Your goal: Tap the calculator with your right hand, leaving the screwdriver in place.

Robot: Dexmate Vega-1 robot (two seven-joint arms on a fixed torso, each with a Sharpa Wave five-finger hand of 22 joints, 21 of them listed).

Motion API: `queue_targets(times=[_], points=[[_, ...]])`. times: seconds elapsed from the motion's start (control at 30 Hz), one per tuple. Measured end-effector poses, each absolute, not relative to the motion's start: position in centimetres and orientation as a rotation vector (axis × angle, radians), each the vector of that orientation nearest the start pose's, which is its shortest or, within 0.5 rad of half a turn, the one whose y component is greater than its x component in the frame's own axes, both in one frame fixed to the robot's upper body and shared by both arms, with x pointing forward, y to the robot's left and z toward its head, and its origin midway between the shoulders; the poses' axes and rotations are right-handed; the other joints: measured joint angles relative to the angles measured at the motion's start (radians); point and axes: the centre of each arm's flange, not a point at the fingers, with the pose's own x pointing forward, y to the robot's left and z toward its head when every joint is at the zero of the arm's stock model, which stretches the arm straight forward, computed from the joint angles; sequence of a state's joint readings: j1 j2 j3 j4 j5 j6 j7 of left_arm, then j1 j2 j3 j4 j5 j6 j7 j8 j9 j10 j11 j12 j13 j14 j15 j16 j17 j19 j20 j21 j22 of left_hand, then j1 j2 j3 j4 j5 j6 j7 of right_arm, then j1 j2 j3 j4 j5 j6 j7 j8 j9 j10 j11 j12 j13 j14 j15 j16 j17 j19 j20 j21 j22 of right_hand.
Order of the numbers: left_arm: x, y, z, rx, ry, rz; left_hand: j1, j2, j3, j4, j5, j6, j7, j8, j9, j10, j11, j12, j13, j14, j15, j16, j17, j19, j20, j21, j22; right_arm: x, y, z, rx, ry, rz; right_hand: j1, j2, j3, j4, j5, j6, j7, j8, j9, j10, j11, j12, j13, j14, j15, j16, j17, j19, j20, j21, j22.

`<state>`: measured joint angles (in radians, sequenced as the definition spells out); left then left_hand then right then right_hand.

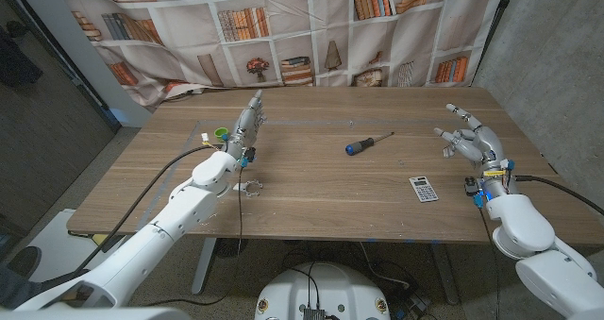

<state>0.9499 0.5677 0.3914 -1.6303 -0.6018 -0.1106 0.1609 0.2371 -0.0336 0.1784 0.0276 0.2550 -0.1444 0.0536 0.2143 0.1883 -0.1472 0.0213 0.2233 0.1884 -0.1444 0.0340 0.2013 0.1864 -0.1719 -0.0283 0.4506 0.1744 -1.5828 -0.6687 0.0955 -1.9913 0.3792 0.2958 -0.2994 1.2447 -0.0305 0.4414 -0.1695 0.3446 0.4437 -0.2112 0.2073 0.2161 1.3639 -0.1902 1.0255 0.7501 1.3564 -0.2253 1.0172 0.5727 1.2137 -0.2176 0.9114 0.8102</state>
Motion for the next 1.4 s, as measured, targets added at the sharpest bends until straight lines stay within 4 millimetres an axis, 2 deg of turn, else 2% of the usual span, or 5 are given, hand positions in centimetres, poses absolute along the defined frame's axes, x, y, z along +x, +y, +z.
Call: queue_targets(times=[0.47,0.73,0.93,1.07,1.4], points=[[60.7,21.9,-2.6,-0.006,-0.539,-0.187,0.003,0.003,0.0,0.0,-0.004,0.008,-0.003,0.0,0.0,0.002,0.0,-0.007,0.0,0.002,0.002,0.0,0.0,0.0,0.0,-0.007,0.0,43.1,-38.2,-6.5,-0.307,-0.762,-0.108,0.006,0.006,-0.004,0.01,0.037,0.012,-0.004,0.0,0.0,0.0,0.0,0.007,0.007,0.0,0.0,-0.008,0.005,0.0,0.0,0.014,-0.011],[60.9,21.3,-1.9,0.001,-0.55,-0.199,0.012,0.012,-0.004,-0.004,-0.011,0.071,0.009,0.004,0.0,0.106,0.002,0.016,0.0,0.087,0.001,0.007,0.0,0.001,0.001,0.0,0.0,41.8,-38.4,-6.6,-0.376,-0.76,-0.115,0.006,0.006,-0.006,0.012,0.059,0.023,0.002,0.0,0.0,0.0,0.0,0.008,0.0,0.005,-0.005,-0.013,0.004,-0.005,0.005,0.029,-0.018],[61.0,21.4,-1.3,0.021,-0.567,-0.223,0.024,0.008,-0.009,-0.008,-0.015,0.116,0.016,0.016,0.0,0.142,-0.006,0.021,0.0,0.123,-0.002,0.015,0.0,0.04,0.014,0.002,0.0,40.9,-38.2,-6.8,-0.414,-0.748,-0.119,0.006,0.006,-0.019,0.012,0.081,0.028,-0.003,-0.007,0.0,0.0,0.0,0.008,-0.005,0.005,-0.005,-0.021,0.004,-0.013,0.001,0.044,-0.031],[61.0,21.5,-0.7,0.048,-0.577,-0.245,0.024,0.008,-0.012,-0.011,-0.015,0.138,0.011,0.016,-0.002,0.166,0.002,0.025,-0.002,0.139,-0.007,0.015,0.0,0.064,0.018,0.007,0.0,40.0,-37.7,-7.1,-0.465,-0.738,-0.127,0.008,0.008,-0.021,0.01,0.089,0.028,-0.003,-0.009,0.0,0.0,0.0,0.004,-0.013,0.01,0.0,-0.023,0.004,-0.013,0.001,0.051,-0.037],[61.2,21.7,-0.2,0.069,-0.617,-0.287,0.049,-0.001,-0.021,-0.012,-0.015,0.191,0.006,0.023,-0.002,0.227,0.002,0.036,-0.003,0.189,-0.011,0.015,-0.005,0.124,0.009,0.009,-0.002,38.3,-36.5,-7.6,-0.54,-0.727,-0.141,0.01,0.01,-0.033,0.011,0.105,0.039,-0.003,-0.009,0.0,0.0,0.0,0.002,-0.022,0.01,0.0,-0.03,0.004,-0.024,0.001,0.063,-0.049]])
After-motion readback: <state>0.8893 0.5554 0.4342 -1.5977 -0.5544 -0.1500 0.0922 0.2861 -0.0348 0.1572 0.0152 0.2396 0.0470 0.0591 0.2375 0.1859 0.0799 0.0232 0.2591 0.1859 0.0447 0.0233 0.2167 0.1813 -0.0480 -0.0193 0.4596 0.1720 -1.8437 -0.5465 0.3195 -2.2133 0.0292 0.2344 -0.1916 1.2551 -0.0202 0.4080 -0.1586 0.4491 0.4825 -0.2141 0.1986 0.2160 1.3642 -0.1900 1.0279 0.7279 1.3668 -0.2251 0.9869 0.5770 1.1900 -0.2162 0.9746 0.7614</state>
